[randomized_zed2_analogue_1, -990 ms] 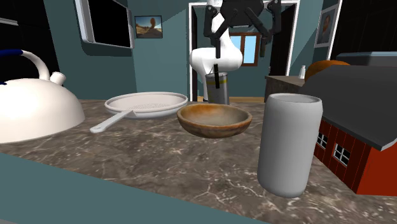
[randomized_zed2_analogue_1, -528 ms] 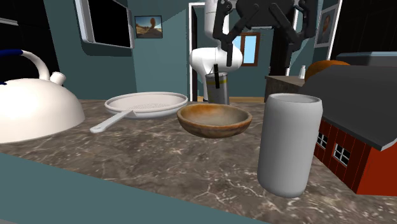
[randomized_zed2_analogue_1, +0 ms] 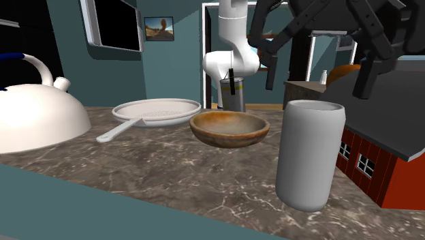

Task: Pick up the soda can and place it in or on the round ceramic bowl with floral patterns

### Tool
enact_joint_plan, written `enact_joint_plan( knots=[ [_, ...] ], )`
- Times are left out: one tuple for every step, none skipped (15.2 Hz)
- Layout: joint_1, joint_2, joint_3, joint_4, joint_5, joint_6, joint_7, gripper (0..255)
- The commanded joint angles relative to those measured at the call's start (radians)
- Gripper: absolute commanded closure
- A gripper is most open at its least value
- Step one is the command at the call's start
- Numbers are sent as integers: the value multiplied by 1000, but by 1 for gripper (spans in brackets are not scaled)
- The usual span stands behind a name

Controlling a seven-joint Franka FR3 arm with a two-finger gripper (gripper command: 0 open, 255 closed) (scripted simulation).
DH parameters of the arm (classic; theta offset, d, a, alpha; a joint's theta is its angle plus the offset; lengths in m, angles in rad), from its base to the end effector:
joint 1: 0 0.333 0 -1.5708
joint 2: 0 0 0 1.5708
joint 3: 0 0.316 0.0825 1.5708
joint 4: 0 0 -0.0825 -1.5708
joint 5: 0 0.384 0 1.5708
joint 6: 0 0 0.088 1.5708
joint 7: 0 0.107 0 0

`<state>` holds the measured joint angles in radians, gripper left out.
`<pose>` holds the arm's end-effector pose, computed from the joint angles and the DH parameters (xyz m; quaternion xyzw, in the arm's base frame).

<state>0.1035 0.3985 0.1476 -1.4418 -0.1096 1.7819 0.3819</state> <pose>0.6568 0.1433 0.4599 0.9977 -0.0573 -0.0180 0.0317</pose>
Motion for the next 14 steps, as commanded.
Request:
enact_joint_plan(
  knots=[
    [9,55,-4,72,-14,-14,7,0],
    [8,55,-4,58,-14,-1,7,0],
    [7,55,-5,45,-14,13,8,0],
    [6,55,-5,32,-15,26,8,0],
    [5,56,-5,20,-15,39,9,0],
    [5,57,-6,8,-16,52,9,0],
    [4,59,-6,-3,-16,64,10,0],
    [3,61,-7,-21,-17,84,10,0],
    [3,61,-7,-21,-17,85,10,0],
    [3,61,-7,-21,-17,84,10,0],
    [3,61,-7,-21,-17,84,10,0],
    [3,61,-7,-21,-17,84,10,0],
    [3,61,-7,-21,-17,84,10,0],
    [3,61,-7,-21,-17,84,10,0]
  ],
)
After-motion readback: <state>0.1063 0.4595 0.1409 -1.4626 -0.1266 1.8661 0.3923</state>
